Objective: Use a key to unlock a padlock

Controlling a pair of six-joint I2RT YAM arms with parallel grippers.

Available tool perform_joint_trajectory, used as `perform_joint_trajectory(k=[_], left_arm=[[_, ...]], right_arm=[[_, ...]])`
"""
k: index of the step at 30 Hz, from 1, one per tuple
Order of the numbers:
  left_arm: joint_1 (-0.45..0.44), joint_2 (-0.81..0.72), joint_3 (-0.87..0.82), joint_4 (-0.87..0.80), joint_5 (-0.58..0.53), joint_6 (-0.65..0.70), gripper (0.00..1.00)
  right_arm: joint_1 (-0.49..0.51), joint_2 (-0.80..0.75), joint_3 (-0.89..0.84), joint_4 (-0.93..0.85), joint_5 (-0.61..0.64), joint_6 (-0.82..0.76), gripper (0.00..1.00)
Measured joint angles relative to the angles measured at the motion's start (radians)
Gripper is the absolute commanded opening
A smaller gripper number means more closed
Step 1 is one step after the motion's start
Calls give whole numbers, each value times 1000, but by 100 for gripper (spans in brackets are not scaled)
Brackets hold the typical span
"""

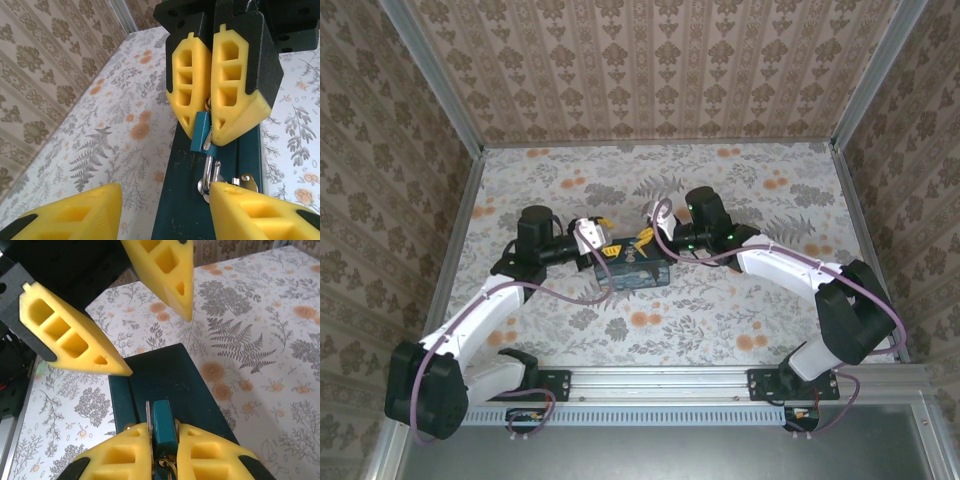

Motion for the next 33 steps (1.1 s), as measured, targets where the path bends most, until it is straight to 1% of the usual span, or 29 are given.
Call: perform_joint_trajectory(k=[8, 18, 24, 33], left_arm=[[11, -50, -8, -38, -3, -29, 50], [11, -43, -34, -39, -48, -49, 51], [11, -51, -43, -44, -69, -51, 51], [24, -75, -43, -44, -74, -60, 50]], right_arm=[[0, 0, -69, 65, 8, 42, 0], [0, 2, -107, 157, 8, 65, 0], [0, 36, -107, 214, 6, 107, 0], [0, 87, -107, 303, -7, 179, 0]])
